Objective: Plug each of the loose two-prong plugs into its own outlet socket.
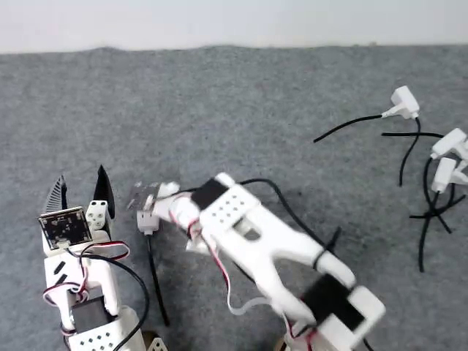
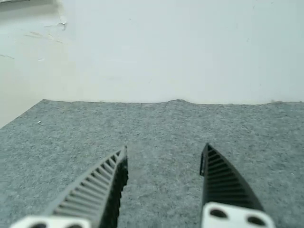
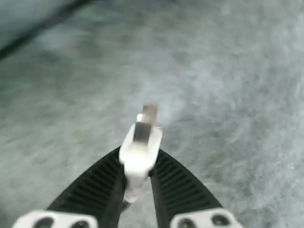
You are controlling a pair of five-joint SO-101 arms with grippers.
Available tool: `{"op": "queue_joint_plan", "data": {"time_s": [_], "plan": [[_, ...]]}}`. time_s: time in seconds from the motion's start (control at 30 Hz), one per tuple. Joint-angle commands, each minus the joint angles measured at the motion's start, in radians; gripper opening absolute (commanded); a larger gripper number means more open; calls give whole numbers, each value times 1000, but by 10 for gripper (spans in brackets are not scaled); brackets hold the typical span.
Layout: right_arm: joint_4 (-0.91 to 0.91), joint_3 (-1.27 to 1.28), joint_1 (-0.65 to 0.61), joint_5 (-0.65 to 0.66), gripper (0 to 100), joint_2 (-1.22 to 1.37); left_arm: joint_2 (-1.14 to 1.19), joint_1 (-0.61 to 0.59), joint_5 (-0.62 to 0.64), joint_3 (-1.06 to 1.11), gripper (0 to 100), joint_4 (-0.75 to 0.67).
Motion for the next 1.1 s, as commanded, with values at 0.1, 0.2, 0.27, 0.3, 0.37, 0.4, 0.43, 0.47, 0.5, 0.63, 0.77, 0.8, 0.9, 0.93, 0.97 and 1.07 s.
{"op": "queue_joint_plan", "data": {"time_s": [0.1,0.2,0.27,0.3,0.37,0.4,0.43,0.47,0.5,0.63,0.77,0.8,0.9,0.93,0.97,1.07], "plan": [[-119,-146,232,-103,15,160,2,-14,-11,-8,243,-26],[-113,-222,248,-110,82,260,2,-14,-11,-8,243,-26],[-84,-279,263,-112,172,318,3,-14,-11,-8,243,-26],[-62,-311,271,-114,227,343,3,-14,-11,-8,243,-25],[-13,-370,289,-150,346,375,3,-14,-11,-8,243,-25],[15,-394,298,-169,397,383,3,-14,-11,-8,243,-25],[36,-413,300,-181,439,386,3,-14,-11,-8,243,-25],[53,-423,305,-190,462,387,3,-14,-11,-8,243,-25],[59,-427,308,-192,465,387,3,-12,-11,-8,243,-25],[56,-427,306,-193,440,397,3,-12,-11,-8,243,-26],[-8,-384,303,-196,435,397,-3,-12,-11,-8,244,-58],[-18,-379,303,-196,435,397,-2,-12,-11,-8,245,-68],[-18,-379,303,-198,435,398,-3,-12,-11,-8,245,-124],[-16,-377,302,-203,435,398,-3,-14,-11,-8,244,-155],[-16,-377,302,-219,435,397,-3,-17,-11,-8,244,-180],[-15,-377,302,-255,435,389,-3,-20,-17,-8,244,-216]]}}
